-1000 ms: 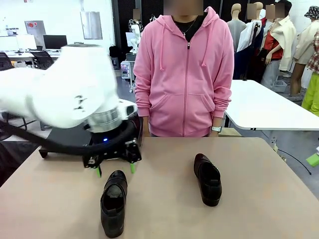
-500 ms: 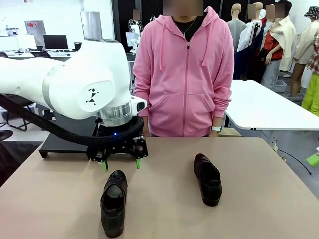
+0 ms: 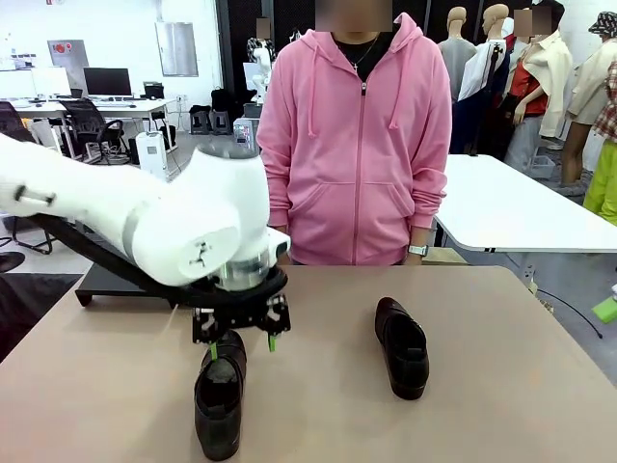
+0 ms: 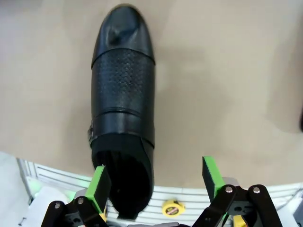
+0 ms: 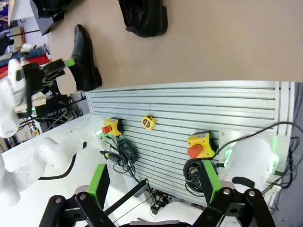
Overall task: Organize the shoes by placing them on the stand.
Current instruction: Place the Shoe from the middle of the table onto the Shoes Stand.
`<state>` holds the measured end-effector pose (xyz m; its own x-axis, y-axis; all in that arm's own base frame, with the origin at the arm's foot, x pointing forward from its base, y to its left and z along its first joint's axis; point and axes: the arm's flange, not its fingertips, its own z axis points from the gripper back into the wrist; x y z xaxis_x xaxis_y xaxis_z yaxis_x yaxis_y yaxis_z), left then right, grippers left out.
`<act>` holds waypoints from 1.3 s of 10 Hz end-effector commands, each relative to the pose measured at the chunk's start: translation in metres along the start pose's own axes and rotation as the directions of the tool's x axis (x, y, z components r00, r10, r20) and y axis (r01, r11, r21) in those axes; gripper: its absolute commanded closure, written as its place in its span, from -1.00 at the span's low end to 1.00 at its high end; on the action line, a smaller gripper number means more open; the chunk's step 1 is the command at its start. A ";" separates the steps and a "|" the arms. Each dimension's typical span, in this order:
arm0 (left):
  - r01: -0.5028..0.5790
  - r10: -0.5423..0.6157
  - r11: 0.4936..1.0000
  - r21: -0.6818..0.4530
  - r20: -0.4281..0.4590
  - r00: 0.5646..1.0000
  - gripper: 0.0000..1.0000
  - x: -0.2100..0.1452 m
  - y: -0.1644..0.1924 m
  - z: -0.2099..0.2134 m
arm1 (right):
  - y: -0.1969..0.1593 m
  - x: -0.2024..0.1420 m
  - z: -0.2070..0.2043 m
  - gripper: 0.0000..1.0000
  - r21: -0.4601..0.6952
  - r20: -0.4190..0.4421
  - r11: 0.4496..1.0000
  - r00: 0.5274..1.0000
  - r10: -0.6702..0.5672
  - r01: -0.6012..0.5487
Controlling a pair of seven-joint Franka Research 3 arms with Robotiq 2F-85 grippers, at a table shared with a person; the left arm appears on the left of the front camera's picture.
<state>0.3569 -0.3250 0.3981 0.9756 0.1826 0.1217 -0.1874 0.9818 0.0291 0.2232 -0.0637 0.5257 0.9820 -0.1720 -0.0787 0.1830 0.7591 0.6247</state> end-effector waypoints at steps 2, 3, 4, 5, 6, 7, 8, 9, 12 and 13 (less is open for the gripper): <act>-0.012 0.018 0.997 0.071 -0.077 0.997 -1.00 0.005 -0.012 -0.038 | 0.003 -0.001 0.002 -1.00 0.020 -0.002 1.000 1.000 -0.003 0.003; -0.013 0.020 0.996 0.085 -0.087 0.996 -1.00 0.003 -0.015 -0.045 | 0.003 -0.001 0.002 -1.00 0.020 -0.002 1.000 1.000 -0.003 0.003; -0.006 0.013 0.998 0.068 -0.095 0.995 -1.00 0.004 -0.016 -0.048 | 0.003 -0.001 0.002 -1.00 0.020 -0.002 1.000 1.000 -0.003 0.003; -0.003 0.009 0.998 0.058 -0.104 0.995 -1.00 0.005 -0.017 -0.050 | 0.003 -0.001 0.002 -1.00 0.020 -0.002 1.000 1.000 -0.003 0.003; 0.014 -0.009 0.999 0.048 -0.111 0.994 -1.00 0.005 -0.018 -0.051 | 0.003 -0.001 0.002 -1.00 0.020 -0.002 1.000 1.000 -0.003 0.003; 0.024 -0.019 0.999 0.046 -0.103 0.995 -0.81 0.004 -0.018 -0.051 | 0.003 -0.001 0.002 -1.00 0.020 -0.002 1.000 1.000 -0.003 0.003; 0.035 -0.030 0.999 0.038 -0.128 0.991 0.39 0.003 -0.021 -0.053 | 0.003 -0.001 0.002 -1.00 0.020 -0.002 1.000 1.000 -0.003 0.003; 0.034 -0.028 0.999 0.042 -0.129 0.991 1.00 0.003 -0.022 -0.053 | 0.003 -0.001 0.002 -1.00 0.020 -0.002 1.000 1.000 -0.003 0.003; 0.029 -0.022 0.998 0.062 -0.124 0.992 1.00 0.003 -0.021 -0.054 | 0.003 -0.001 0.002 -1.00 0.020 -0.002 1.000 1.000 -0.003 0.003; 0.029 -0.020 0.997 0.070 -0.118 0.993 1.00 0.003 -0.021 -0.054 | 0.003 -0.001 0.002 -1.00 0.020 -0.002 1.000 1.000 -0.003 0.003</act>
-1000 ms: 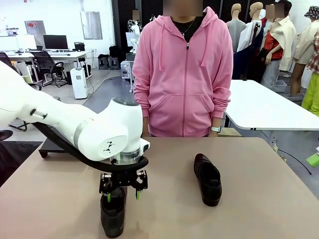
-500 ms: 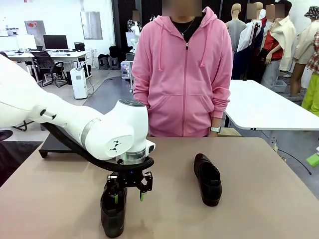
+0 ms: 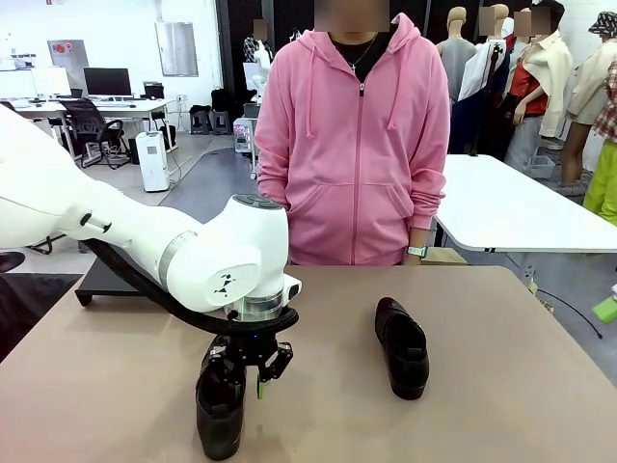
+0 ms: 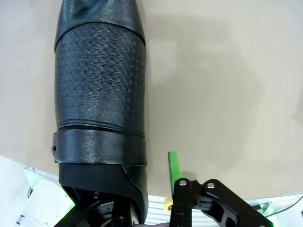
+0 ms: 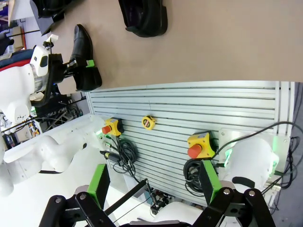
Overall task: Organize the shoes by placing them on the stand.
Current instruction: Place the Shoe from the middle of the table onto the Shoes Stand.
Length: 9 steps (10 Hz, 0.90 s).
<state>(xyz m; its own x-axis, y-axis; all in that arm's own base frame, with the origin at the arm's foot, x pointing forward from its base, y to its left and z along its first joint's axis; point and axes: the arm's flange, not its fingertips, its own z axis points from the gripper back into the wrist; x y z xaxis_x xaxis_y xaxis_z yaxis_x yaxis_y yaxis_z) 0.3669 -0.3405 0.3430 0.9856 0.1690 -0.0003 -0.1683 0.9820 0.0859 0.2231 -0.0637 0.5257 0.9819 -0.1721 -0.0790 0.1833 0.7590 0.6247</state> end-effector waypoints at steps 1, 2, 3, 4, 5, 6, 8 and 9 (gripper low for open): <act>-0.003 0.002 1.000 0.024 0.014 1.000 1.00 0.003 -0.001 0.002 | 0.003 -0.001 0.002 -1.00 0.020 -0.002 1.000 1.000 -0.002 0.002; -0.001 0.001 1.000 0.027 0.017 1.000 1.00 0.003 0.001 0.002 | 0.003 -0.001 0.002 -1.00 0.020 -0.002 1.000 1.000 -0.002 0.002; 0.006 -0.007 1.000 0.030 0.027 1.000 1.00 0.002 0.004 0.006 | 0.003 -0.001 0.002 -1.00 0.020 -0.002 1.000 1.000 -0.002 0.002; 0.090 -0.090 0.995 0.029 -0.010 0.996 1.00 -0.001 0.008 0.013 | 0.003 -0.001 0.002 -1.00 0.020 -0.002 1.000 1.000 -0.002 0.002; 0.164 -0.164 0.986 0.010 -0.017 0.986 1.00 -0.008 0.012 0.026 | 0.003 -0.001 0.002 -1.00 0.020 -0.002 1.000 1.000 -0.002 0.002; 0.216 -0.216 0.976 -0.008 0.005 0.976 1.00 -0.016 0.020 0.046 | 0.003 -0.001 0.002 -1.00 0.020 -0.002 1.000 1.000 -0.002 0.002; 0.392 -0.391 0.920 -0.010 0.064 0.918 1.00 -0.034 0.050 0.099 | 0.003 -0.001 0.002 -1.00 0.020 -0.002 1.000 1.000 -0.002 0.002; 0.426 -0.426 0.904 0.030 0.140 0.894 1.00 -0.038 0.074 0.128 | 0.003 -0.001 0.002 -1.00 0.020 -0.002 1.000 1.000 -0.002 0.002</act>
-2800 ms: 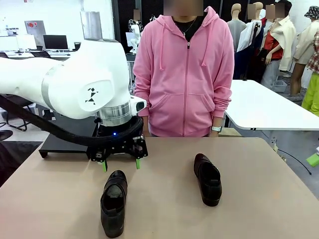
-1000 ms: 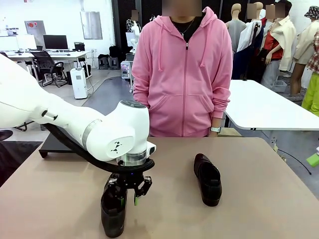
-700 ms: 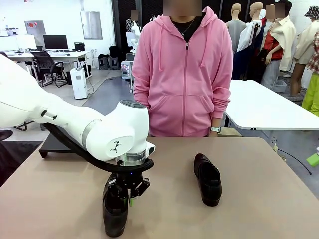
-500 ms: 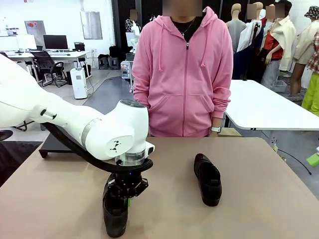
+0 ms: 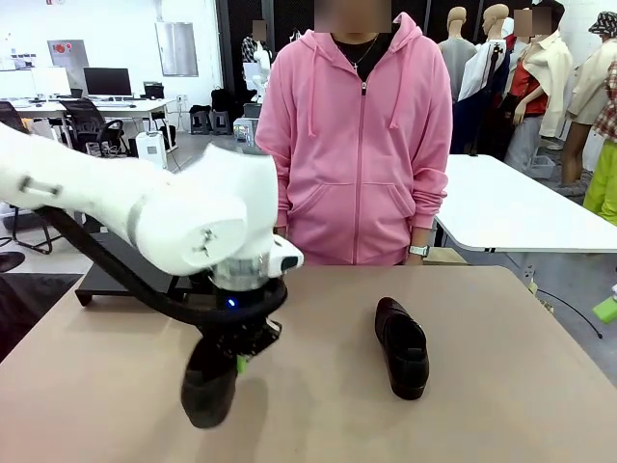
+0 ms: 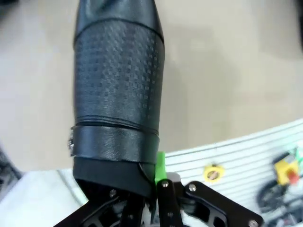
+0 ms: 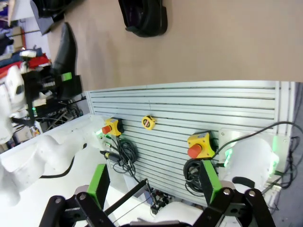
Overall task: Organize the shoes by placing them on the stand.
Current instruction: Place the Shoe from the middle of the table onto the Shoes Stand.
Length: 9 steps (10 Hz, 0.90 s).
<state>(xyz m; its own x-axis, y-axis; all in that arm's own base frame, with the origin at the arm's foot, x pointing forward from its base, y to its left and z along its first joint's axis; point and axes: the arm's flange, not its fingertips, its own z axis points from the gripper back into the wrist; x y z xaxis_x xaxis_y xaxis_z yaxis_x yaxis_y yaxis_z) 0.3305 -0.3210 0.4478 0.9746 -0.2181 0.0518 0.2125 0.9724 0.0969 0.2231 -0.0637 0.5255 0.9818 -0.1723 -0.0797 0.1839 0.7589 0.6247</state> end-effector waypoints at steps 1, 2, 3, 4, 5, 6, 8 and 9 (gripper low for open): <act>0.018 -0.023 0.999 0.043 0.120 0.993 1.00 -0.025 0.063 0.048 | 0.003 -0.001 0.002 -1.00 0.020 -0.002 1.000 1.000 -0.002 0.002; 0.005 -0.018 0.997 0.072 0.180 0.984 1.00 -0.036 0.098 0.062 | 0.003 -0.001 0.002 -1.00 0.020 -0.002 1.000 1.000 -0.002 0.002; -0.075 0.050 0.991 0.115 0.205 0.977 1.00 -0.050 0.146 0.074 | 0.003 -0.001 0.002 -1.00 0.020 -0.002 1.000 1.000 -0.002 0.002; -0.094 0.082 0.995 0.044 0.227 0.970 1.00 -0.064 0.213 0.082 | 0.003 -0.001 0.002 -1.00 0.020 -0.002 1.000 1.000 -0.002 0.002; -0.155 0.153 0.988 -0.008 0.221 0.963 1.00 -0.078 0.260 0.079 | 0.003 -0.001 0.002 -1.00 0.020 -0.002 1.000 1.000 -0.002 0.002; -0.170 0.192 0.980 -0.106 0.249 0.949 1.00 -0.093 0.290 0.074 | 0.003 -0.001 0.002 -1.00 0.020 -0.002 1.000 1.000 -0.002 0.002; -0.167 0.169 0.986 -0.030 0.220 0.961 1.00 -0.087 0.269 0.082 | 0.003 -0.001 0.002 -1.00 0.020 -0.002 1.000 1.000 -0.002 0.002; -0.167 0.169 0.986 -0.030 0.220 0.961 1.00 -0.087 0.269 0.082 | 0.003 -0.001 0.002 -1.00 0.020 -0.002 1.000 1.000 -0.002 0.002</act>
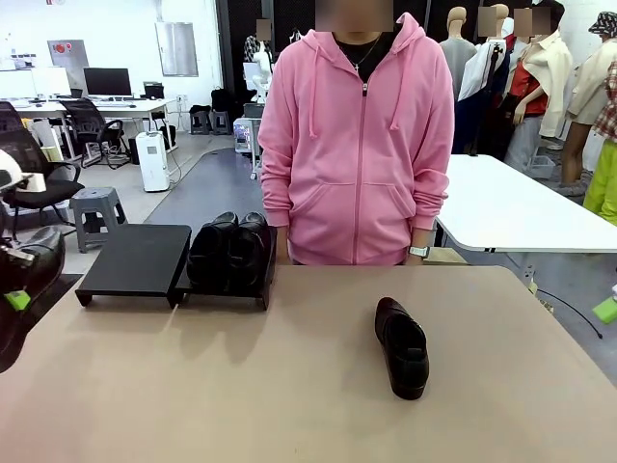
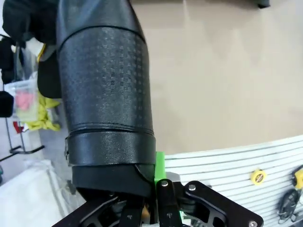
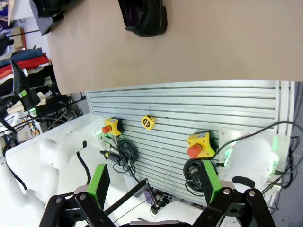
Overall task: Organize the shoes by placing them on the stand.
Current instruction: Place the Shoe from the middle of the table onto the Shoes Stand.
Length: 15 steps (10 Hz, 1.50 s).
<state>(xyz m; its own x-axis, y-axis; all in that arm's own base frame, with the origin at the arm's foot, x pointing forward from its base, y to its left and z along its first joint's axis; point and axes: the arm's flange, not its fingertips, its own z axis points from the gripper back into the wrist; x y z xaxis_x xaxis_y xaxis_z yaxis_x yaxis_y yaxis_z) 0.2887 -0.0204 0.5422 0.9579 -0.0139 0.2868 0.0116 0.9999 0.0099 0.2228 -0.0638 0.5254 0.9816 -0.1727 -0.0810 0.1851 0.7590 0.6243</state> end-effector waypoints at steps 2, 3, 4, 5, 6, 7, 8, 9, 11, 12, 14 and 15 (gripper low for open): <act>0.049 -0.049 0.998 0.034 -0.002 0.999 1.00 0.011 -0.027 0.006 | 0.003 -0.001 0.002 -1.00 0.020 -0.001 1.000 1.000 0.000 0.000; 0.036 -0.036 0.999 0.023 -0.006 0.999 1.00 0.002 -0.018 -0.001 | 0.003 -0.001 0.002 -1.00 0.020 -0.001 1.000 1.000 0.000 0.000; -0.066 0.065 0.997 -0.026 -0.050 0.997 1.00 0.043 0.008 0.001 | 0.003 -0.001 0.002 -1.00 0.020 -0.001 1.000 1.000 0.000 0.000; -0.074 0.072 0.996 -0.047 -0.051 0.996 1.00 0.089 0.025 0.001 | 0.003 -0.001 0.002 -1.00 0.020 -0.001 1.000 1.000 0.000 0.000; -0.110 0.110 0.994 -0.029 0.011 0.994 1.00 0.130 0.035 -0.002 | 0.003 -0.001 0.002 -1.00 0.020 -0.001 1.000 1.000 0.000 0.000; -0.028 0.028 1.000 -0.003 0.057 0.998 1.00 0.178 0.037 -0.012 | 0.003 -0.001 0.002 -1.00 0.020 -0.001 1.000 1.000 0.000 0.000; 0.024 -0.028 0.996 0.086 0.038 0.999 1.00 0.220 0.038 -0.029 | 0.003 -0.001 0.002 -1.00 0.020 -0.001 1.000 1.000 0.000 0.000; 0.079 -0.078 0.991 0.109 -0.020 0.997 1.00 0.256 0.039 -0.054 | 0.003 -0.001 0.002 -1.00 0.020 -0.001 1.000 1.000 0.000 0.000; 0.050 -0.048 0.978 0.204 -0.013 0.999 1.00 0.295 0.043 -0.098 | 0.003 -0.001 0.002 -1.00 0.020 -0.001 1.000 1.000 0.000 0.000; 0.008 -0.009 0.975 0.224 0.005 1.000 1.00 0.306 0.042 -0.115 | 0.003 -0.001 0.002 -1.00 0.020 -0.001 1.000 1.000 0.000 0.000; -0.001 -0.014 0.981 0.195 0.077 0.997 1.00 0.314 0.031 -0.141 | 0.003 -0.001 0.002 -1.00 0.020 -0.001 1.000 1.000 0.000 0.000; 0.000 -0.019 0.982 0.189 0.095 0.995 1.00 0.316 0.027 -0.151 | 0.003 -0.001 0.002 -1.00 0.020 -0.001 1.000 1.000 0.000 0.000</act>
<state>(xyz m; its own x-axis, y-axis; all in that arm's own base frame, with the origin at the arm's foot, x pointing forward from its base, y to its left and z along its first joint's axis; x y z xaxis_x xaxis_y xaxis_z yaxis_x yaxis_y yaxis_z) 0.6366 0.0078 0.4888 0.9437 -0.0364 0.3287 -0.0254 0.9830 0.1818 0.2223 -0.0636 0.5255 0.9817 -0.1715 -0.0825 0.1850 0.7588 0.6244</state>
